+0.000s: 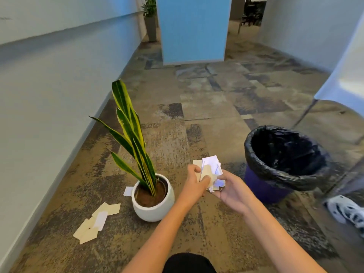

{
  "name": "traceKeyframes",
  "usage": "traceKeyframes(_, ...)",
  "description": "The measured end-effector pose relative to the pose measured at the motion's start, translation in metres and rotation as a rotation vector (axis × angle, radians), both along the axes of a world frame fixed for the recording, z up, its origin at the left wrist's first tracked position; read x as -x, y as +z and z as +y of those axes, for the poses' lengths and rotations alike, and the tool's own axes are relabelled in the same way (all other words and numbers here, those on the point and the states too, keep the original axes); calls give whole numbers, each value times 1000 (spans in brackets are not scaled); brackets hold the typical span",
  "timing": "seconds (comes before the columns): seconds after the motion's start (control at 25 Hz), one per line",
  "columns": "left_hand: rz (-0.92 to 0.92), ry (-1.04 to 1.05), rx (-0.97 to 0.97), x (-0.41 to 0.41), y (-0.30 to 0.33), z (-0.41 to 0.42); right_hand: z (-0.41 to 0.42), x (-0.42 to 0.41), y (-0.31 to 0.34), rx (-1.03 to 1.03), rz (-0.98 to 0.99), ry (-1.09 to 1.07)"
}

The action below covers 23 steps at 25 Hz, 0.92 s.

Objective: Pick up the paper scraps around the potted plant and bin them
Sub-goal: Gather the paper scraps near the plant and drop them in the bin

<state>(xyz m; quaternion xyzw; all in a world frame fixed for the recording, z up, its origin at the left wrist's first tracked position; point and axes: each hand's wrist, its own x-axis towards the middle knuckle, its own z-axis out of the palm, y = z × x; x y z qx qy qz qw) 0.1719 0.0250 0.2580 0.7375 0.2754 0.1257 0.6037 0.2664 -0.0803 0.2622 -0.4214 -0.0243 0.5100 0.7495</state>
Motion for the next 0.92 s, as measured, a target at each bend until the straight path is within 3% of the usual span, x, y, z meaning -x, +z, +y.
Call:
traceKeyframes(0.32,-84,-77,-5,-49,-7,-51,-43,-68,18,306,-335,-361)
traceKeyframes(0.56,122,-166,-430,-33,-42,-33,-84,-169,30,845,-881,-639)
traceKeyframes(0.76,267,-196,-641,5,-68,20,-94,-207,-1,1161,-1085,-521)
traceKeyframes(0.92,383,-180,-698,43,-86,60,-82,-214,-15,1209,-1030,-411)
